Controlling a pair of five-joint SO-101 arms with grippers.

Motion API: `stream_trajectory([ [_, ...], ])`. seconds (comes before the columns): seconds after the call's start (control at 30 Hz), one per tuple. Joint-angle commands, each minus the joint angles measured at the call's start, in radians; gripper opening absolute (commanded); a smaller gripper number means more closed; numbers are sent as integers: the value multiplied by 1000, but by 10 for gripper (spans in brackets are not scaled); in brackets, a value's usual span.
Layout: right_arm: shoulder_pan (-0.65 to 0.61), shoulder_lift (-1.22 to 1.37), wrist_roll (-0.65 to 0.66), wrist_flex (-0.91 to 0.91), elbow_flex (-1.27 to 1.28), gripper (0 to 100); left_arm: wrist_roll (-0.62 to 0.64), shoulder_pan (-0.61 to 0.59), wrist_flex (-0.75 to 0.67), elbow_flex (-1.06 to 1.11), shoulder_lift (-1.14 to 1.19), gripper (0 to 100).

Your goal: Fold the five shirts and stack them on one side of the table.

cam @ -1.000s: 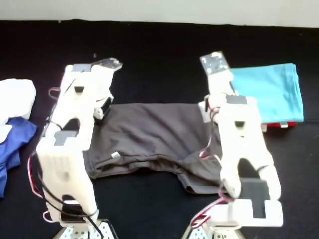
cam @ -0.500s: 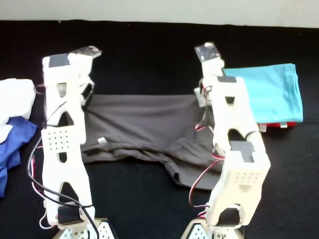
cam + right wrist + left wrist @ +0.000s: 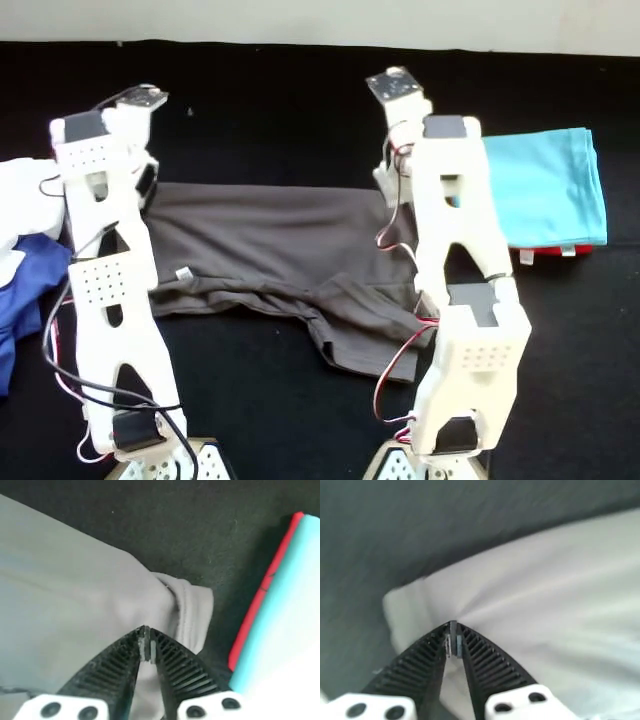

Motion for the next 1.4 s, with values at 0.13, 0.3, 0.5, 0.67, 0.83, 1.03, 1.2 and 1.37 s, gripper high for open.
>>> stream_trajectory([
  [0.13, 62, 2, -97, -286, 13, 6, -8, 22, 8, 323, -289, 8],
  [0.3, 76, 1, -92, -410, 147, 6, -6, 82, 3, 526, -309, 9],
  [0.5, 76, 12, -91, -417, 193, 6, -8, 76, 6, 591, -311, 9],
  [0.67, 110, 134, -91, -417, 174, 6, -12, 31, 11, 631, -315, 9],
  [0.83, 183, 194, -91, -415, 71, 6, -83, -16, 3, 754, -314, 9],
  [1.03, 214, 191, -95, -262, -96, 6, -127, -77, 3, 760, -317, 9],
  [1.2, 174, 189, -95, -8, -349, 6, -129, -96, 9, 762, -387, 9],
  [1.37, 105, 191, -95, 197, -584, 6, -127, -90, 11, 834, -578, 9],
])
